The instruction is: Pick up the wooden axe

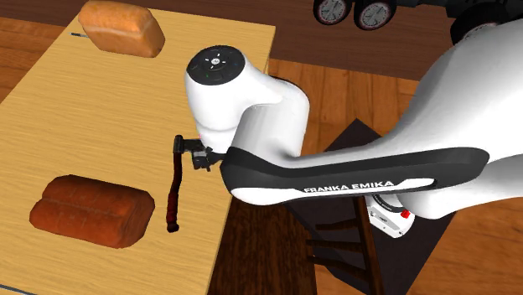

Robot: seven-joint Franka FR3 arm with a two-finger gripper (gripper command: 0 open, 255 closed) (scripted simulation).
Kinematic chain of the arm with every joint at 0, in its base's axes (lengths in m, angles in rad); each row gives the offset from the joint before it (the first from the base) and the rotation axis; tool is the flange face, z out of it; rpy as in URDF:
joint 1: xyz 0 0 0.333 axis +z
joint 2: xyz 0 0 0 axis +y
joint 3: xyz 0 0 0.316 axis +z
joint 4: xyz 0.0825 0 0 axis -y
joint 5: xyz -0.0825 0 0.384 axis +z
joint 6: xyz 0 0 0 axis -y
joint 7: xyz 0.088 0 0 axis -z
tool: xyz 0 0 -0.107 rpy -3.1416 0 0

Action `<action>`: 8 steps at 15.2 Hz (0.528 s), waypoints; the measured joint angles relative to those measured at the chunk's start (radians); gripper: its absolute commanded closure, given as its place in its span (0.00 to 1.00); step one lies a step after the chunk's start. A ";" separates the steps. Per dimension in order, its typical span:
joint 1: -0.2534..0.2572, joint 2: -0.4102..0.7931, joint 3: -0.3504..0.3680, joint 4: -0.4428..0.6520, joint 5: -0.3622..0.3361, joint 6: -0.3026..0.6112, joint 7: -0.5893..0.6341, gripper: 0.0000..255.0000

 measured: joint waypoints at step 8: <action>0.043 0.434 0.069 0.285 -0.436 0.056 0.493 0.00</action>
